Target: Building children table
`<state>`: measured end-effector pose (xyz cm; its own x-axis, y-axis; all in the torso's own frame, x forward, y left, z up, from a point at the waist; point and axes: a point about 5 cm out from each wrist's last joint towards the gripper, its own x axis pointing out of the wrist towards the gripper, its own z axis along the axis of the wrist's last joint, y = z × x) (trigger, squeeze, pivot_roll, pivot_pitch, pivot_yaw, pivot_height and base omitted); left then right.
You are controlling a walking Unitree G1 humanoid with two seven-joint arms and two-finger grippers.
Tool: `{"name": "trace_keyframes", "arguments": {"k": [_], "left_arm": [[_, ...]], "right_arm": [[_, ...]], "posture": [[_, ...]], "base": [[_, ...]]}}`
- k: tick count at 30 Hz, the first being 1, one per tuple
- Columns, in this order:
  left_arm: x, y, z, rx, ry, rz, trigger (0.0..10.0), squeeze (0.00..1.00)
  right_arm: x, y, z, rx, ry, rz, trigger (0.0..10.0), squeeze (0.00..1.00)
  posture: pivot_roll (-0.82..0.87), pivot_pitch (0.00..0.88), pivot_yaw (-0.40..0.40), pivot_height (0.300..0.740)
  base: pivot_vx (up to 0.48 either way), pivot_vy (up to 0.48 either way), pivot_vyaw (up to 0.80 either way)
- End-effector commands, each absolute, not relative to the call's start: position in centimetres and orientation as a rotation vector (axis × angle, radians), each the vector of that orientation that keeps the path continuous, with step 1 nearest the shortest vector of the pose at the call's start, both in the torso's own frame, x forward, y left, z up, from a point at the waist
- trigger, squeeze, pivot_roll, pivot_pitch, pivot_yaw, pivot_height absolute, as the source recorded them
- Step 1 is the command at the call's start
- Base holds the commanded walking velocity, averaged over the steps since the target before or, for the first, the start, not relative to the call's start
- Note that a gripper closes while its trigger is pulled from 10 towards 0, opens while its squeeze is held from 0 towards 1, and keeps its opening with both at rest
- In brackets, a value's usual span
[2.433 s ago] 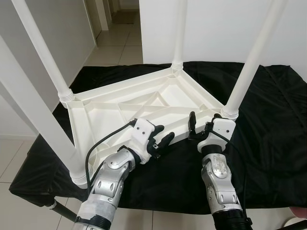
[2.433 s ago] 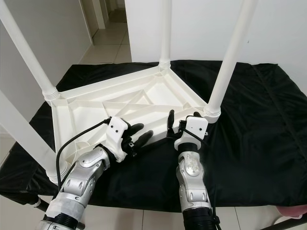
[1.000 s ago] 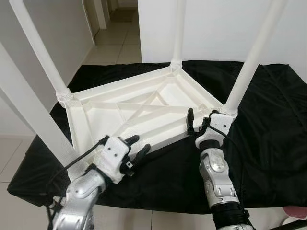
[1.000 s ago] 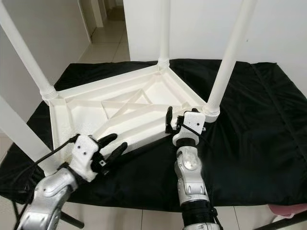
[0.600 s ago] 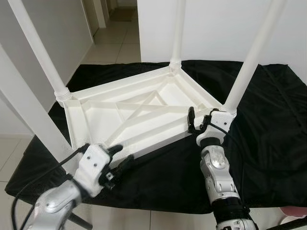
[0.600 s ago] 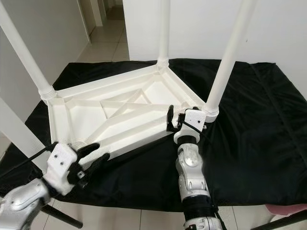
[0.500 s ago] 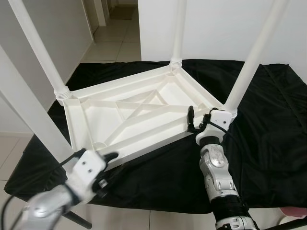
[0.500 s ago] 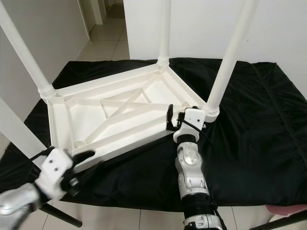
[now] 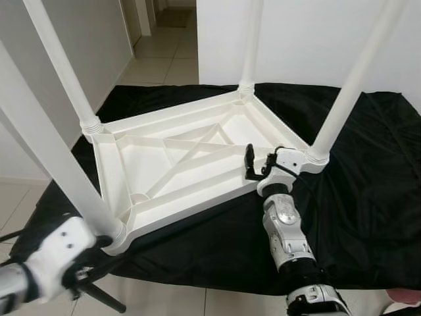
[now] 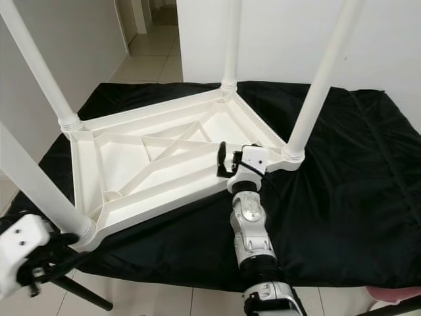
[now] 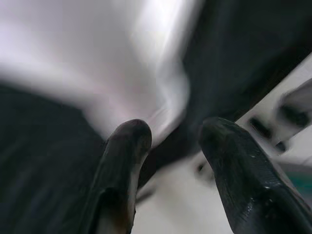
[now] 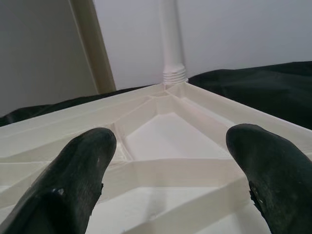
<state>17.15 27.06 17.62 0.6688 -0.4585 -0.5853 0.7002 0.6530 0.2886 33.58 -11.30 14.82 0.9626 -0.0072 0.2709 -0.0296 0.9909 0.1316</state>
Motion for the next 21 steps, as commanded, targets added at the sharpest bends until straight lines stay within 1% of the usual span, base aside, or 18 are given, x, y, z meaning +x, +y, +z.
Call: {"name": "trace_keyframes", "arguments": {"k": [1, 4, 6, 9, 10, 12, 13, 15, 18, 19, 21], "left_arm": [[16.9, 28.2, 18.0, 0.525, 0.520, -0.660, 10.0, 0.00], [16.8, 30.9, 18.8, 0.590, 0.577, -0.572, 10.0, 0.00], [17.3, 32.3, 19.6, 0.598, 0.543, -0.500, 10.0, 0.00], [17.7, 32.7, 20.1, 0.582, 0.510, -0.468, 10.0, 0.00], [17.7, 32.7, 20.1, 0.582, 0.510, -0.468, 10.0, 0.00], [19.2, 32.9, 19.8, 0.457, 0.396, -0.368, 10.0, 0.00], [19.2, 32.9, 19.8, 0.457, 0.396, -0.368, 10.0, 0.00], [20.4, 32.4, 19.4, 0.359, 0.301, -0.309, 10.0, 0.00], [20.8, 31.9, 19.1, 0.321, 0.264, -0.295, 10.0, 0.00], [21.6, 31.5, 18.4, 0.327, 0.228, -0.241, 10.0, 0.00], [22.8, 31.0, 17.3, 0.244, 0.188, -0.182, 10.0, 0.00]], "right_arm": [[33.6, -10.6, 14.8, 0.144, -0.280, 0.037, 10.0, 0.00], [33.6, -10.4, 14.7, 0.145, -0.279, 0.046, 10.0, 0.00], [33.6, -10.3, 14.6, 0.144, -0.278, 0.051, 10.0, 0.00], [33.6, -10.2, 14.5, 0.144, -0.277, 0.054, 10.0, 0.00], [33.6, -10.2, 14.5, 0.144, -0.277, 0.054, 10.0, 0.00], [33.5, -10.2, 14.3, 0.144, -0.272, 0.055, 10.0, 0.00], [33.5, -10.2, 14.3, 0.144, -0.272, 0.055, 10.0, 0.00], [33.4, -10.2, 14.0, 0.145, -0.272, 0.051, 10.0, 0.00], [33.3, -10.3, 13.9, 0.145, -0.272, 0.045, 10.0, 0.00], [33.2, -10.3, 13.8, 0.148, -0.270, 0.038, 10.0, 0.00], [33.0, -10.2, 13.6, 0.154, -0.267, 0.031, 10.0, 0.00]], "posture": [[0.20, 0.004, 0.052, 0.740], [0.20, 0.000, 0.051, 0.740], [0.20, 0.000, 0.050, 0.740], [0.20, 0.000, 0.050, 0.740], [0.20, 0.000, 0.050, 0.740], [0.19, 0.000, 0.058, 0.740], [0.19, 0.000, 0.058, 0.740], [0.18, 0.000, 0.064, 0.740], [0.17, 0.000, 0.069, 0.740], [0.16, 0.004, 0.071, 0.740], [0.15, 0.004, 0.074, 0.740]], "base": [[0.000, 0.000, 0.00], [0.000, 0.000, 0.00], [0.000, 0.000, 0.00], [0.000, 0.000, 0.00], [0.000, 0.000, 0.00], [0.000, 0.000, 0.00], [0.000, 0.000, 0.00], [0.000, 0.000, 0.00], [0.000, 0.000, 0.00], [0.000, 0.000, 0.00], [0.000, 0.000, 0.00]]}}
